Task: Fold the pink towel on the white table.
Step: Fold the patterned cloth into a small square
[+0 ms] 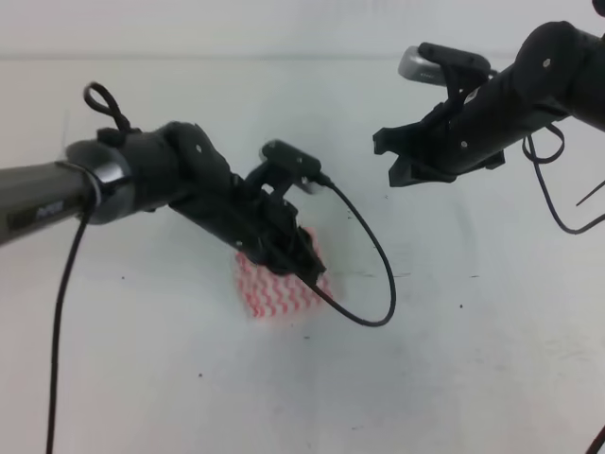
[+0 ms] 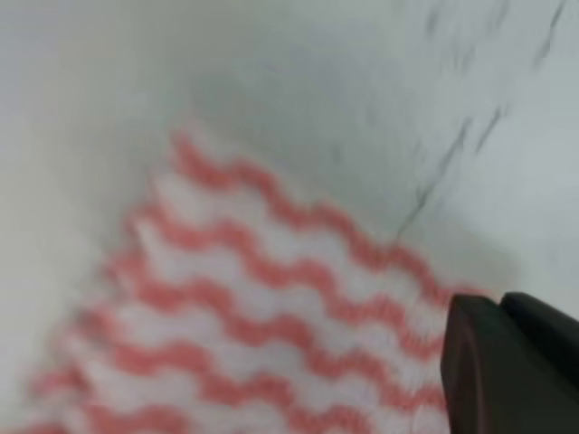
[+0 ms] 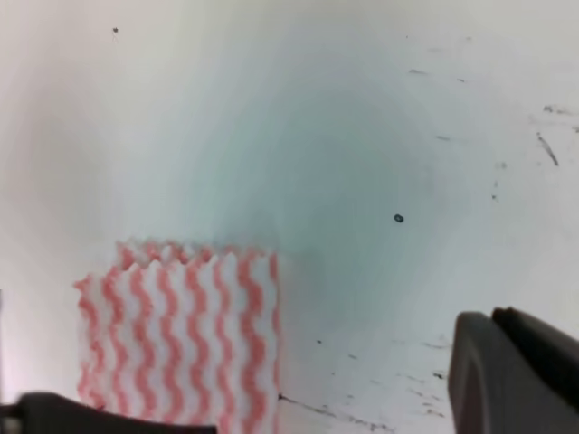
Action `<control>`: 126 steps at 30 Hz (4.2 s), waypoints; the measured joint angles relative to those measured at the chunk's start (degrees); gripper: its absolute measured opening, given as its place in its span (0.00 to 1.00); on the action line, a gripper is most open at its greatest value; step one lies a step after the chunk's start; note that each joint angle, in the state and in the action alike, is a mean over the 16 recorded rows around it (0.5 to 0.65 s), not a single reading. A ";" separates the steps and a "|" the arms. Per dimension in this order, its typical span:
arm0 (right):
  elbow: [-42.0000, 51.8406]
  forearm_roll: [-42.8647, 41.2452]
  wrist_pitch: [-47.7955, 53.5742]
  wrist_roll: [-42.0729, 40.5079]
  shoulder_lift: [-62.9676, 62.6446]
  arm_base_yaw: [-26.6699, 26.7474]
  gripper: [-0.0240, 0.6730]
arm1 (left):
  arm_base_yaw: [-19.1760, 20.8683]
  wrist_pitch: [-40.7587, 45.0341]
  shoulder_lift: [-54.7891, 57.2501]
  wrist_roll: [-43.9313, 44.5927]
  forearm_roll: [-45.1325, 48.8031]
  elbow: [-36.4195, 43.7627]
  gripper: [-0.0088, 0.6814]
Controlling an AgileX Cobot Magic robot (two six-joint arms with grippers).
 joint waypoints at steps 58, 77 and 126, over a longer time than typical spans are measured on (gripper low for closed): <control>37.76 -0.17 -14.91 -1.59 -52.90 0.01 0.03 | -1.31 -26.67 -14.15 1.54 -12.42 18.36 0.01; 37.76 -1.07 -17.46 -1.92 -52.79 0.03 0.03 | -2.15 -20.18 -1.94 -7.55 -3.61 8.42 0.01; 37.78 -1.39 -16.75 -2.08 -52.84 0.00 0.03 | -5.09 -28.94 -37.67 -12.15 3.12 24.76 0.01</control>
